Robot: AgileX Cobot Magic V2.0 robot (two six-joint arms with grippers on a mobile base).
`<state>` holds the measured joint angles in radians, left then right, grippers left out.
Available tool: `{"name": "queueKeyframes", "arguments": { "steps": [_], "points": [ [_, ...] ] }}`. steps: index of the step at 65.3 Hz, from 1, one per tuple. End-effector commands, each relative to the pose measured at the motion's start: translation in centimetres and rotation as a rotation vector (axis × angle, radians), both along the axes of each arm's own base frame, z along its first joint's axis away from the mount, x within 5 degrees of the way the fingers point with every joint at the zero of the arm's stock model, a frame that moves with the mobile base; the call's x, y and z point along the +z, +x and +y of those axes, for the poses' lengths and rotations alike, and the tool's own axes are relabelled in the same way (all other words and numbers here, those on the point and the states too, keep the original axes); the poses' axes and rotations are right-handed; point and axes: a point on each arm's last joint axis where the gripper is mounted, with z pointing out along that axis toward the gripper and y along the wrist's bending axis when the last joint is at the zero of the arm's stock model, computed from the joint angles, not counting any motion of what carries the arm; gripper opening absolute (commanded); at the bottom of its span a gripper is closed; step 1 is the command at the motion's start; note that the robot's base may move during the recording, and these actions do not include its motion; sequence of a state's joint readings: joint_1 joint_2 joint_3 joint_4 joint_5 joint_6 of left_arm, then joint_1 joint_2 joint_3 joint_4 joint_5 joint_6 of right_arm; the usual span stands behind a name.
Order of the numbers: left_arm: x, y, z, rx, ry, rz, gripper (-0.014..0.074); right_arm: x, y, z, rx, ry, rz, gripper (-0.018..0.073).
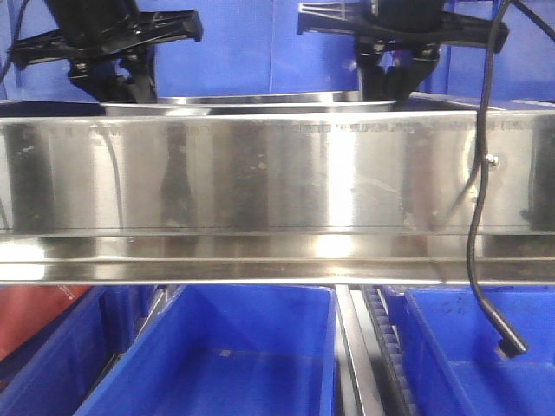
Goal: Stack silver trays without gaps
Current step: 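Close both grippers on the tray rims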
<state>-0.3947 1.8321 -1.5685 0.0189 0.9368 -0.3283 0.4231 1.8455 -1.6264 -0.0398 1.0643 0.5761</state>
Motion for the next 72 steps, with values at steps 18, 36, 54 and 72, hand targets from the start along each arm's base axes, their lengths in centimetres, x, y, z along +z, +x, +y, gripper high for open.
{"name": "queueKeyframes", "arguments": {
  "steps": [18,36,54,72],
  "points": [
    [5.0,-3.7,-1.6,0.032,-0.023,-0.096,-0.0016,5.9,-1.8,-0.4,0.05,0.024,-0.129,-0.0067],
    [11.6,-8.2,-0.7,0.074,-0.095,-0.287,-0.0016,11.5,-5.9,-1.0,0.09,-0.015,-0.304,-0.0067],
    [17.8,-10.6,0.7,0.082,-0.14,-0.447,-0.0016,15.9,-9.0,-2.7,0.085,0.047,-0.459,-0.0067],
    [20.2,-12.1,0.4,0.064,-0.085,-0.499,-0.0016,18.4,-10.0,-3.2,0.076,0.079,-0.528,-0.0067]
  ]
}}
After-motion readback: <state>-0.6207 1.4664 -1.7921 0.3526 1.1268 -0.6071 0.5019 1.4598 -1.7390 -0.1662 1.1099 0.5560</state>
